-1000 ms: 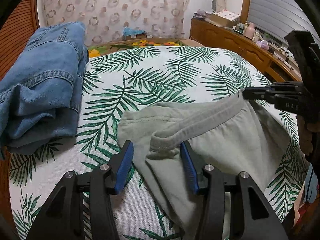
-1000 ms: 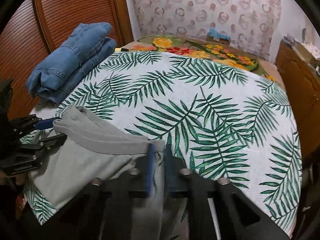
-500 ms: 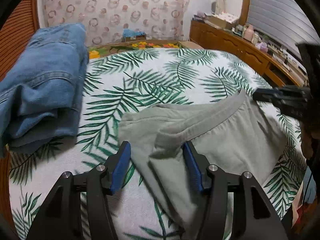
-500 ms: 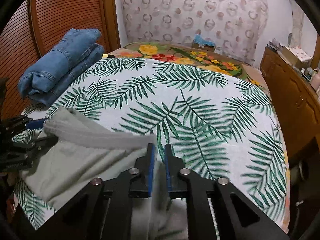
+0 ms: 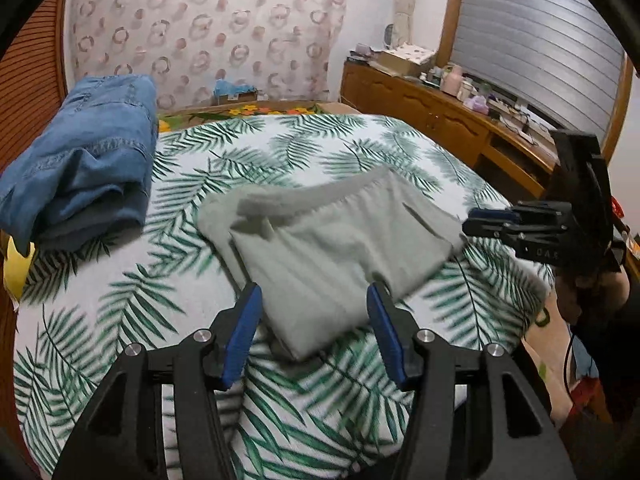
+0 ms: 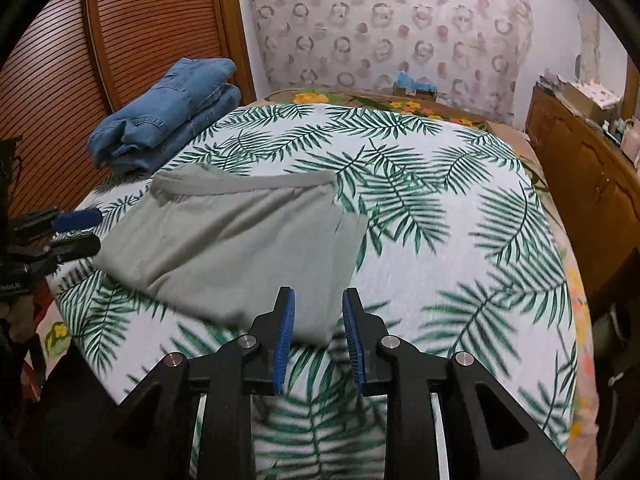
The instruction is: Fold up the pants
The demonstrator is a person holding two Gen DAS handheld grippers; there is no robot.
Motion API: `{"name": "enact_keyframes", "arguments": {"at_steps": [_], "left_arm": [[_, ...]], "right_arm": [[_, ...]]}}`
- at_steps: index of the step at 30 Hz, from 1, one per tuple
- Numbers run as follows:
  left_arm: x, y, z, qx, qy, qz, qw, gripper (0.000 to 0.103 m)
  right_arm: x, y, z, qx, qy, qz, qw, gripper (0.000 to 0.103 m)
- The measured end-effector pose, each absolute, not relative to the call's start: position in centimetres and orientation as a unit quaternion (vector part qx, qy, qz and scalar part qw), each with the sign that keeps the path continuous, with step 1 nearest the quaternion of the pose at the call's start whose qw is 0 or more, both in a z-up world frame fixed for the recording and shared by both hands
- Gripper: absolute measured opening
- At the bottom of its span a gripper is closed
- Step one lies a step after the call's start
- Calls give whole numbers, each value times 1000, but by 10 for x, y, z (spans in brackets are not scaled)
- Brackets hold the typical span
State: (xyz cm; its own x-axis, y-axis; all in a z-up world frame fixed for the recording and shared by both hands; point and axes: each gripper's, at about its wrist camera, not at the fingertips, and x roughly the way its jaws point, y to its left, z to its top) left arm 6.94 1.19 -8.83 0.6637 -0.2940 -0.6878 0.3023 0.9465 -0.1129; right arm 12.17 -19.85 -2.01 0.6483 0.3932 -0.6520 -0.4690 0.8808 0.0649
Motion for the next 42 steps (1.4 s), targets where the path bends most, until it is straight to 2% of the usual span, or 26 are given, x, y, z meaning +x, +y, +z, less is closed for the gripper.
{"name": "enact_keyframes", "arguments": {"at_steps": [6, 15, 19, 20, 22, 23, 27, 42], "left_arm": [[67, 8, -106, 14, 392, -167, 904, 44], [71, 11, -112, 11, 391, -162, 906, 42], [72, 11, -113, 20, 387, -160, 908, 29], [72, 12, -113, 21, 385, -160, 909, 24], [71, 15, -112, 16, 377, -163, 912, 15], [70, 17, -111, 13, 374, -163, 913, 14], [67, 25, -101, 5, 359, -155, 920, 12], [48, 31, -85, 3, 356, -164, 920, 12]], "right_arm": [[111, -202, -23, -51, 348, 238, 905, 26], [120, -200, -24, -32, 351, 246, 903, 26], [126, -196, -29, -31, 351, 253, 901, 25], [127, -197, -30, -29, 350, 257, 901, 23], [127, -201, -29, -20, 341, 258, 904, 6], [126, -205, -28, -17, 335, 253, 907, 5], [125, -226, -22, 15, 319, 240, 917, 2], [94, -226, -13, -11, 315, 259, 913, 2]]}}
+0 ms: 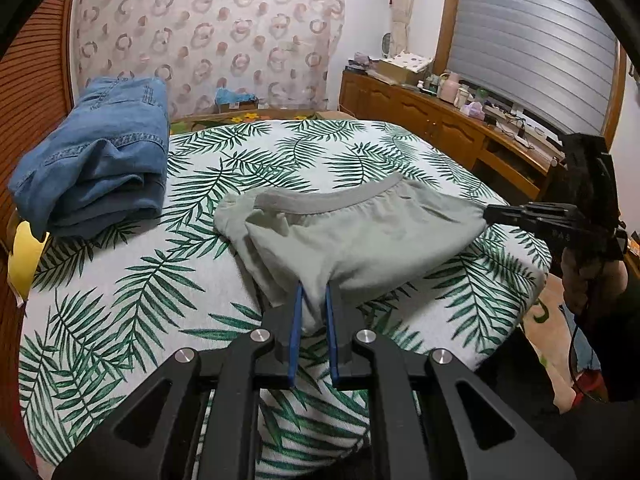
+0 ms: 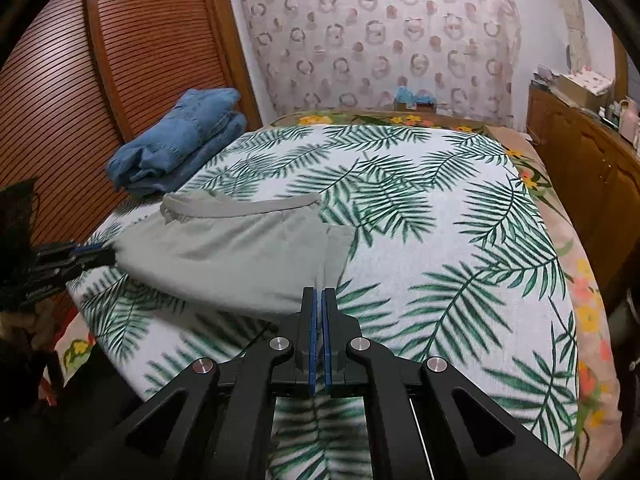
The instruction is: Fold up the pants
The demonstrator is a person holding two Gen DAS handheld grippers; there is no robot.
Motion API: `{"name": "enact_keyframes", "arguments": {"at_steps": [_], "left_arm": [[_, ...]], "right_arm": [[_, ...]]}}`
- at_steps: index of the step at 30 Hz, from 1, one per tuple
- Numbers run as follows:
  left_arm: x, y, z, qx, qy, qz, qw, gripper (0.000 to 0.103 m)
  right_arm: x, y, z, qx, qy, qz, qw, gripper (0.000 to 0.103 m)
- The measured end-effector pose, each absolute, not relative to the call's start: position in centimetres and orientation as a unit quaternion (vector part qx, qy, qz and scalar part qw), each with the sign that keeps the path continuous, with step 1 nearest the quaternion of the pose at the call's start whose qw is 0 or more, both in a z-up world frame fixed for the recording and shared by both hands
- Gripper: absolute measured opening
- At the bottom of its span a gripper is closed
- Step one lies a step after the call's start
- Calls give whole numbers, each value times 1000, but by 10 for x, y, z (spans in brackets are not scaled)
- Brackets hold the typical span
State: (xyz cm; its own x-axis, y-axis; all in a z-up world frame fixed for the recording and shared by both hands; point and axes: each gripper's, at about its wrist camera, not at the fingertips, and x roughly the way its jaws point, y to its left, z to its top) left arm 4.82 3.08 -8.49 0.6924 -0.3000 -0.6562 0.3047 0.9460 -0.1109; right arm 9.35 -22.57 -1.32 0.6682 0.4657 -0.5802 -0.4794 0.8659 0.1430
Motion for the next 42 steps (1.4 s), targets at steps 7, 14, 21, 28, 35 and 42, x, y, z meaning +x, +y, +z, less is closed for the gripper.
{"name": "enact_keyframes", "arguments": {"at_steps": [7, 14, 21, 28, 35, 42], "left_arm": [[33, 24, -75, 24, 353, -173, 919, 12], [30, 25, -81, 25, 364, -177, 914, 12], [32, 21, -79, 36, 357, -174, 917, 51], [52, 25, -82, 27, 356, -155, 921, 75], [84, 35, -96, 14, 377, -126, 918, 75], [109, 44, -110, -3, 398, -119, 909, 75]], "right_arm": [[74, -232, -2, -12, 309, 273, 911, 2], [63, -229, -4, -31, 316, 282, 905, 2], [64, -226, 2, -34, 314, 276, 908, 2], [86, -202, -6, -56, 318, 263, 909, 15], [124, -178, -19, -78, 340, 231, 908, 28], [144, -173, -19, -69, 348, 222, 908, 42]]}}
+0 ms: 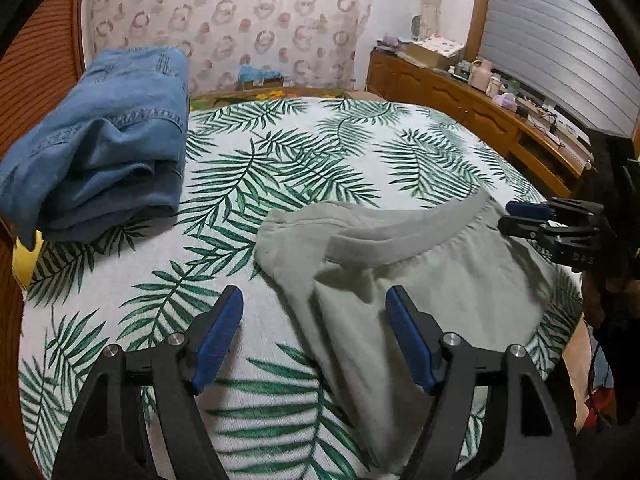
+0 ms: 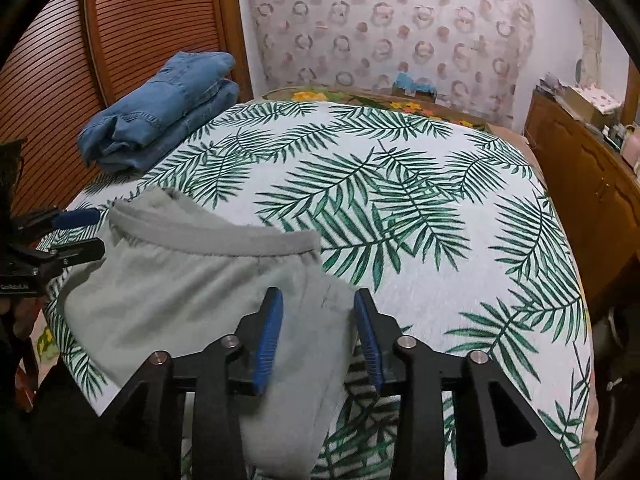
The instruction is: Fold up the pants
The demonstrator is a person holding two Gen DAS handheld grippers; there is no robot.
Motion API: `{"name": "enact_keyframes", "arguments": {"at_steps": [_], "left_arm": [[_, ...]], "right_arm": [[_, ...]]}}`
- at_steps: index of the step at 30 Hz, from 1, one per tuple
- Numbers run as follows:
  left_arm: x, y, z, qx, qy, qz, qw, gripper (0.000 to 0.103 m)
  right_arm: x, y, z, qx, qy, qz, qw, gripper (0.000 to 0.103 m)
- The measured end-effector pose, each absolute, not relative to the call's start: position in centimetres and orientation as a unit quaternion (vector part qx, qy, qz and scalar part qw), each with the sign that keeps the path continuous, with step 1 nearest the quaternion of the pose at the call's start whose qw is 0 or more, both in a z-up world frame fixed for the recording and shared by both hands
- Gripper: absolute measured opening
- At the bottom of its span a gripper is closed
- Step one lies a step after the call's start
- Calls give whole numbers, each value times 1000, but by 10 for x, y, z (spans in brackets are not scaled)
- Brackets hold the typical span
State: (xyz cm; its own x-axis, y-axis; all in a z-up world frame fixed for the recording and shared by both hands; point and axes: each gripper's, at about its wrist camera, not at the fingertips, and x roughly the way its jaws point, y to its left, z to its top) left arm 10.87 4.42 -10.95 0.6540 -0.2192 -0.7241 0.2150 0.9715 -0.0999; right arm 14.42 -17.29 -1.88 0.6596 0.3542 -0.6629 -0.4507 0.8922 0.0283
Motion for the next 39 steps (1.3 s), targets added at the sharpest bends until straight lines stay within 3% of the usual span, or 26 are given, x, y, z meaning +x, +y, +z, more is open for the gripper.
{"name": "enact_keyframes", "arguments": {"at_steps": [16, 27, 29, 31, 33, 39], "left_arm": [[134, 41, -121, 8, 419, -114, 901, 78], [135, 40, -122, 11, 416, -114, 902, 80], [135, 40, -122, 10, 416, -115, 902, 80], [136, 41, -122, 7, 415, -116, 902, 80], [136, 41, -122, 7, 415, -116, 902, 80], [136, 41, -122, 11, 415, -114, 903, 80]], "right_arm": [[162, -172, -31, -61, 356, 218, 907, 54], [162, -170, -31, -66, 356, 212, 907, 54], [161, -169, -31, -64, 356, 218, 906, 49], [159, -167, -30, -65, 354, 234, 903, 29], [159, -166, -30, -60, 358, 247, 898, 18], [159, -170, -33, -49, 354, 252, 899, 14]]}}
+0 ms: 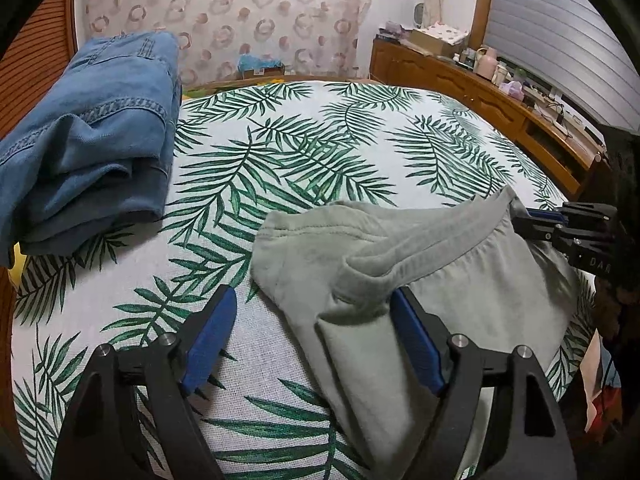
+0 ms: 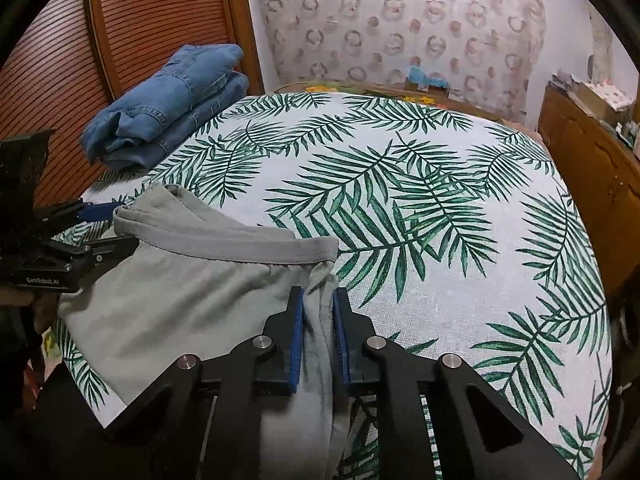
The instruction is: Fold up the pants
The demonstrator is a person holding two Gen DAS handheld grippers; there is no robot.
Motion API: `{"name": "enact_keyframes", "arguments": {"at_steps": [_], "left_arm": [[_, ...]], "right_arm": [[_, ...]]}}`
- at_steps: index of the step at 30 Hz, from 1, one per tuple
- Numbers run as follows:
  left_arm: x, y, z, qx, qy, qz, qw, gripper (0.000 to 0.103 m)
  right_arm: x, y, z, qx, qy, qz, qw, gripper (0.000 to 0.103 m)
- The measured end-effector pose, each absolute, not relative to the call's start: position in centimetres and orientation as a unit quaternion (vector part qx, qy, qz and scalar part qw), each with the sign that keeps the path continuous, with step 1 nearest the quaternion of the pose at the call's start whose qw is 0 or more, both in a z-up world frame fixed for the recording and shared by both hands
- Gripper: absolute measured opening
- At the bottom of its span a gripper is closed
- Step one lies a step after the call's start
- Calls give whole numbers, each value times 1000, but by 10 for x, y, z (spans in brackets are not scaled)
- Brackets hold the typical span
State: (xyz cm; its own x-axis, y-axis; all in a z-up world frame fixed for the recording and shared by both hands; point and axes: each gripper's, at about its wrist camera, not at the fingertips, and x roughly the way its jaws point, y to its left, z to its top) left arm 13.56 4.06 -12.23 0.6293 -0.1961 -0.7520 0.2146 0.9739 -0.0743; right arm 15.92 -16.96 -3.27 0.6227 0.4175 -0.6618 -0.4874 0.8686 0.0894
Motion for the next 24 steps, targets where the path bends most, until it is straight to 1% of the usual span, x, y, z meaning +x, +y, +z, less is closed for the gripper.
{"name": "enact_keyframes", "arguments": {"at_steps": [7, 9, 11, 15, 18, 20, 22, 24], "left_arm": [[137, 41, -121, -6, 420, -110, 901, 80], [139, 42, -120, -18, 421, -112, 900, 76], [142, 43, -118, -33, 424, -119, 897, 68], [146, 48, -116, -63, 430, -134, 891, 59], [145, 49, -117, -75, 427, -143, 890, 48], [144, 48, -118, -76, 425, -146, 890, 36], [142, 45, -116, -75, 419, -153, 892, 28], [137, 41, -113, -68, 411, -151, 896, 24]], "right_arm": [[157, -169, -34, -46, 350, 246, 903, 14], [157, -169, -34, -44, 350, 247, 902, 14], [157, -170, -34, -40, 351, 249, 902, 14], [156, -169, -33, -41, 350, 248, 902, 14], [156, -169, -33, -41, 350, 247, 902, 14], [155, -169, -33, -40, 351, 248, 902, 14], [155, -169, -33, -40, 351, 248, 902, 14], [155, -169, -33, -40, 351, 247, 902, 14]]}}
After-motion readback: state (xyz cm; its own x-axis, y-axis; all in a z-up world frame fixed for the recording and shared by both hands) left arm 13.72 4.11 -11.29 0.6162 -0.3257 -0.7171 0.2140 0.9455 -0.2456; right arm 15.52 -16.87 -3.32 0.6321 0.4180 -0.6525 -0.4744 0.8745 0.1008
